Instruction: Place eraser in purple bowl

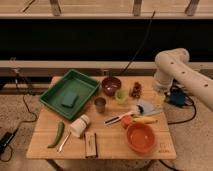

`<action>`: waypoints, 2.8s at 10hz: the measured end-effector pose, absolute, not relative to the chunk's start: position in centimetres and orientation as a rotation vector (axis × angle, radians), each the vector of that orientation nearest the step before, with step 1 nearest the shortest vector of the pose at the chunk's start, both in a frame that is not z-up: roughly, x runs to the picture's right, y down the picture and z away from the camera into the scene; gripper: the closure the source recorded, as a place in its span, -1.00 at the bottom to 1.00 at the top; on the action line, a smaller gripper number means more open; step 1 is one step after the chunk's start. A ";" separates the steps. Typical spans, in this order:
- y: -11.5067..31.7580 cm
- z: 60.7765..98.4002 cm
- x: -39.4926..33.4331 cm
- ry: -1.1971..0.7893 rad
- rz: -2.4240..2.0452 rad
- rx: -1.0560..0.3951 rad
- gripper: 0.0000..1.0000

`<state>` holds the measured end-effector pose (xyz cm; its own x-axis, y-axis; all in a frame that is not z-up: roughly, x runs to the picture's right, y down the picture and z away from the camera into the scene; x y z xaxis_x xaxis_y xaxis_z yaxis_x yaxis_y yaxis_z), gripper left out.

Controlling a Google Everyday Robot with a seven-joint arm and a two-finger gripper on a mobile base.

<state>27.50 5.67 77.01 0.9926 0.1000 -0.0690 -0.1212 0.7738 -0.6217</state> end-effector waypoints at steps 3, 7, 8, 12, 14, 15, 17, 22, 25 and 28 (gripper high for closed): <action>5.7 77.0 27.5 0.033 0.120 -0.675 -0.60; 5.7 77.0 27.5 0.033 0.120 -0.675 -0.60; 5.7 77.0 27.5 0.033 0.120 -0.675 -0.60; 5.7 77.0 27.5 0.033 0.120 -0.675 -0.60; 5.7 77.0 27.5 0.033 0.120 -0.675 -0.60; 5.7 77.0 27.5 0.033 0.120 -0.675 -0.60; 5.7 77.0 27.5 0.033 0.120 -0.675 -0.60; 7.1 76.1 26.3 0.014 0.070 -0.647 -0.60; 11.8 73.0 24.6 -0.062 0.039 -0.621 -0.60; 17.5 69.5 22.4 -0.212 0.032 -0.608 -0.60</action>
<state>22.42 17.53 69.53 0.9778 0.0921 0.1880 0.0323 0.8211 -0.5699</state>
